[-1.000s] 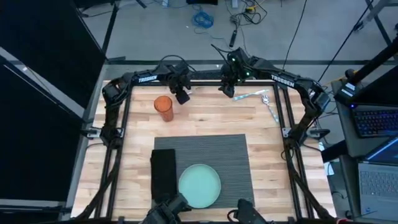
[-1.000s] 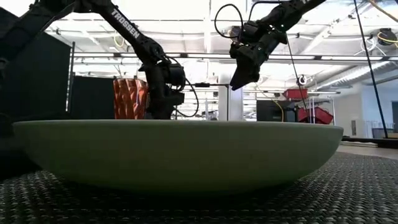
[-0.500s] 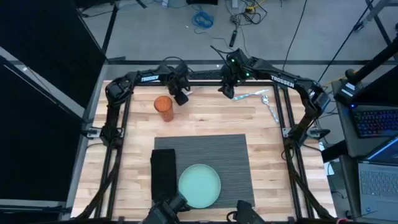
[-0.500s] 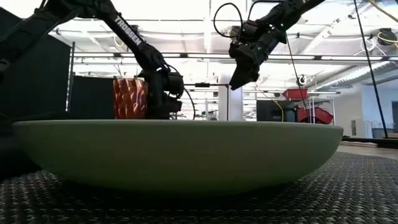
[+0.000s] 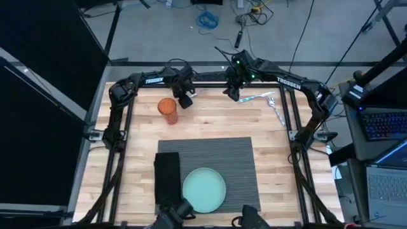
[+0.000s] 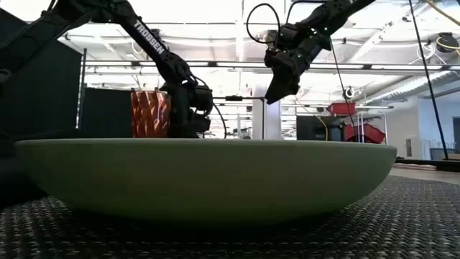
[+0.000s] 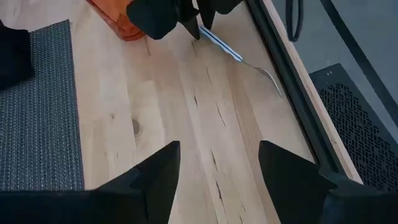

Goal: Set table place
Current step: Put the white fork on the black table napkin

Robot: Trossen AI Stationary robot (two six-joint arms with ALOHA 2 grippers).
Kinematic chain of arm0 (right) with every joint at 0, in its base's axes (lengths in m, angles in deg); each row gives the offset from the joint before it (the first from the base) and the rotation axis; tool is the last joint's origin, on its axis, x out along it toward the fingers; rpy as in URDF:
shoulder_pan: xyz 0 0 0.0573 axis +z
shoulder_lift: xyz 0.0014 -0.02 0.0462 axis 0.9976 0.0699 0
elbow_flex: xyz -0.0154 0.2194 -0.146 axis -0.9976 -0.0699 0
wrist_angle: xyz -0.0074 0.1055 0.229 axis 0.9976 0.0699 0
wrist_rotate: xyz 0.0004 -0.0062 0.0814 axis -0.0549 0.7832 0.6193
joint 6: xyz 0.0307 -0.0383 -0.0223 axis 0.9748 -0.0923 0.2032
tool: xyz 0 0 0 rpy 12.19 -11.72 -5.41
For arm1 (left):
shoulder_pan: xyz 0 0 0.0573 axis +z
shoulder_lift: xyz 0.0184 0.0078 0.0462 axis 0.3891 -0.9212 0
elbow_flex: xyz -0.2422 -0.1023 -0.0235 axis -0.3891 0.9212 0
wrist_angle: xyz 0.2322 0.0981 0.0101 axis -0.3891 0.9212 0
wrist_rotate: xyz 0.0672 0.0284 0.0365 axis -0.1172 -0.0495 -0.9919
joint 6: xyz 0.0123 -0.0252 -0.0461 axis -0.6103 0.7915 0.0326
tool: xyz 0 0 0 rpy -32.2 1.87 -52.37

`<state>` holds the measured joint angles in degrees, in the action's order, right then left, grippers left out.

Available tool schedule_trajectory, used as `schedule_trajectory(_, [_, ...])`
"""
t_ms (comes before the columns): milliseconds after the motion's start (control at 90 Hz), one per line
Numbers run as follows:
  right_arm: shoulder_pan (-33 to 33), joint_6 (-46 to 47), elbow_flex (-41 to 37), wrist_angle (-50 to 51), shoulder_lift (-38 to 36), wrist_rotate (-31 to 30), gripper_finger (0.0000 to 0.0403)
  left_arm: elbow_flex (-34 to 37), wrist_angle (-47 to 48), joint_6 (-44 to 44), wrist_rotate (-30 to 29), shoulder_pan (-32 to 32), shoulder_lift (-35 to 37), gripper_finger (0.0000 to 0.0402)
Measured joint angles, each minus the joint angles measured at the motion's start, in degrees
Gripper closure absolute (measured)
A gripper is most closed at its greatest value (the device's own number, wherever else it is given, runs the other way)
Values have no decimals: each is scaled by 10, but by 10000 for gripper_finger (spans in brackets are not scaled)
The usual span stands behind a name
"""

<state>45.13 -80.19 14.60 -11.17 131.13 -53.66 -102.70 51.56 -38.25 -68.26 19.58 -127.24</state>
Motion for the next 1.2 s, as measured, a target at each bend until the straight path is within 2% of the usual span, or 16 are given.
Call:
schedule_trajectory(111, [0,0,0,2,0,0,200,0,-2,-20,-25,-10,-1,311])
schedule_trajectory(289, [0,0,0,1,0,0,200,-13,6,-40,-40,-12,4,386])
schedule_trajectory(500, [0,0,0,-1,0,0,200,-46,8,-40,-41,-14,0,396])
schedule_trajectory(756, [0,0,0,-1,0,-1,200,-101,40,-42,-28,-15,48,399])
schedule_trajectory(1044, [-16,-18,0,3,-2,-6,200,-184,102,-43,-24,-11,125,401])
schedule_trajectory(1200, [-30,-17,0,11,-3,-6,200,-217,129,-37,-25,1,191,401])
